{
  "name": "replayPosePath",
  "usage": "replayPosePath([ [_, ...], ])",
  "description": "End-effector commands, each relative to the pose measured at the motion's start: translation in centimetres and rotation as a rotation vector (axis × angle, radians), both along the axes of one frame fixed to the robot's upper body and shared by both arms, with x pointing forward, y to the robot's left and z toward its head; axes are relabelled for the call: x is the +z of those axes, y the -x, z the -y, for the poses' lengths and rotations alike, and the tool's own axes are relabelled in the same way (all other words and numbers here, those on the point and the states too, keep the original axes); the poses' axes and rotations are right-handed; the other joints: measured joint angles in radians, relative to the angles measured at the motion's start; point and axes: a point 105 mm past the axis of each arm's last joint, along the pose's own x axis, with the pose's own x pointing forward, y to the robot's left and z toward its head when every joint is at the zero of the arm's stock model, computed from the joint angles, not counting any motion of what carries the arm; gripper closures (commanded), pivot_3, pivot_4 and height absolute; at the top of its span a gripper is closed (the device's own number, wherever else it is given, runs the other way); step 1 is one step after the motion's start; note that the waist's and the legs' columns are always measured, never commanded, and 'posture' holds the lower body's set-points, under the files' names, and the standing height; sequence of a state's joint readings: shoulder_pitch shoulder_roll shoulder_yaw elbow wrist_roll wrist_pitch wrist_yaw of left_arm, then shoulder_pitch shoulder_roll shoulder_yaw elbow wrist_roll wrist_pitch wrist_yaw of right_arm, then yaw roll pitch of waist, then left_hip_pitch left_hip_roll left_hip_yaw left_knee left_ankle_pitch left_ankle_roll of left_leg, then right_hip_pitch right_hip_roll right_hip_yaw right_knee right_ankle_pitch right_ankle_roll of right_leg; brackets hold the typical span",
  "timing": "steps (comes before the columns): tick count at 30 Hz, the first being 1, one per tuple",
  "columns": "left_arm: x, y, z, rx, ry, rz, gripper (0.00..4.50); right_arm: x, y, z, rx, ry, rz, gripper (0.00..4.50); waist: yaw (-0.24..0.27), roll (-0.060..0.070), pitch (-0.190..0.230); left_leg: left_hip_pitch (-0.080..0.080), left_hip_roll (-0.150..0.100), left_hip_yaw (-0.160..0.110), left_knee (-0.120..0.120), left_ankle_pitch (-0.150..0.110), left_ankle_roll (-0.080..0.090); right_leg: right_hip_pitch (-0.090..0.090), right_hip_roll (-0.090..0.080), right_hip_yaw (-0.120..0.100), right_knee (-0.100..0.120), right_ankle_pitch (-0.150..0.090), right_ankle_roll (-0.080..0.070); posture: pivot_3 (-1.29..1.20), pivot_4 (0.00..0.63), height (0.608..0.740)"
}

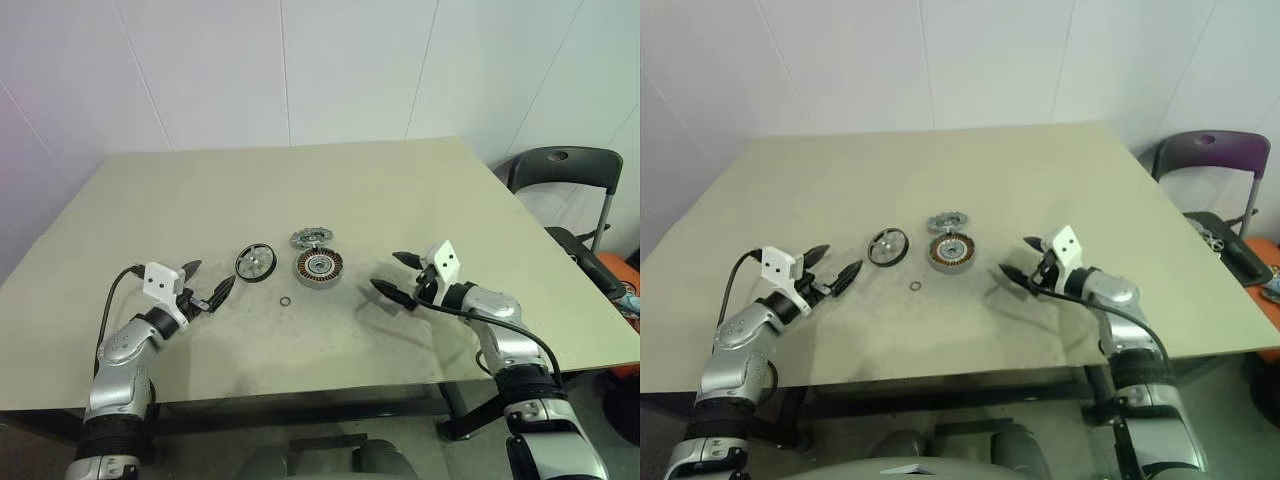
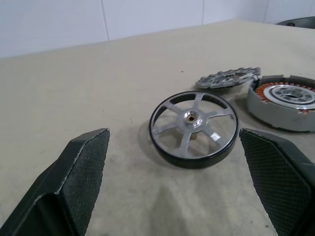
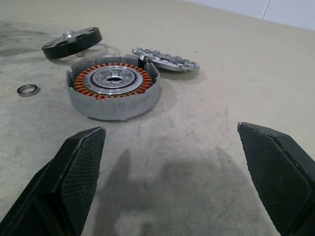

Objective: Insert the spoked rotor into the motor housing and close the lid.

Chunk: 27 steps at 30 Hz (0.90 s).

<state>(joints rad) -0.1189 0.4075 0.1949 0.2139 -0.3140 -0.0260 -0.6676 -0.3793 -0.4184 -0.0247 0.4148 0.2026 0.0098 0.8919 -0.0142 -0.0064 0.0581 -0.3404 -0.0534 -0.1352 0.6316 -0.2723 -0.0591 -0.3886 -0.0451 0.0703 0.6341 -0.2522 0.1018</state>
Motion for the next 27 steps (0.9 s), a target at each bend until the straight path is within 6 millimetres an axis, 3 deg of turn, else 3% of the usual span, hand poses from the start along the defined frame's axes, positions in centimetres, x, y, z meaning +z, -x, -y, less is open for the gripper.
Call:
replayPosePath([
  [1, 1.0, -0.1, 0.5, -0.013, -0.005, 0.037, 0.01, 1.6, -0.2, -0.2, 0.002, -0.022, 0.057, 0.0, 0.0, 0.0, 0.0, 0.0, 0.0, 0.0, 0.0, 0.0, 0.0, 0.0, 0.0, 0.0, 0.0, 0.0, 0.0, 0.0, 0.0, 0.74],
  [7, 1.1, -0.1, 0.8, -0.03, -0.018, 0.038, 0.01, 1.8, -0.1, -0.1, 0.0, -0.018, 0.058, 0.0, 0.0, 0.0, 0.0, 0.0, 0.0, 0.0, 0.0, 0.0, 0.0, 0.0, 0.0, 0.0, 0.0, 0.0, 0.0, 0.0, 0.0, 0.74],
  [27, 1.2, 0.3, 5.8, -0.26, -0.039, -0.012, 0.01, 2.4, -0.1, -0.2, 0.002, -0.014, 0.062, 0.0, 0.0, 0.0, 0.0, 0.0, 0.0, 0.0, 0.0, 0.0, 0.0, 0.0, 0.0, 0.0, 0.0, -0.001, 0.0, 0.0, 0.0, 0.74],
])
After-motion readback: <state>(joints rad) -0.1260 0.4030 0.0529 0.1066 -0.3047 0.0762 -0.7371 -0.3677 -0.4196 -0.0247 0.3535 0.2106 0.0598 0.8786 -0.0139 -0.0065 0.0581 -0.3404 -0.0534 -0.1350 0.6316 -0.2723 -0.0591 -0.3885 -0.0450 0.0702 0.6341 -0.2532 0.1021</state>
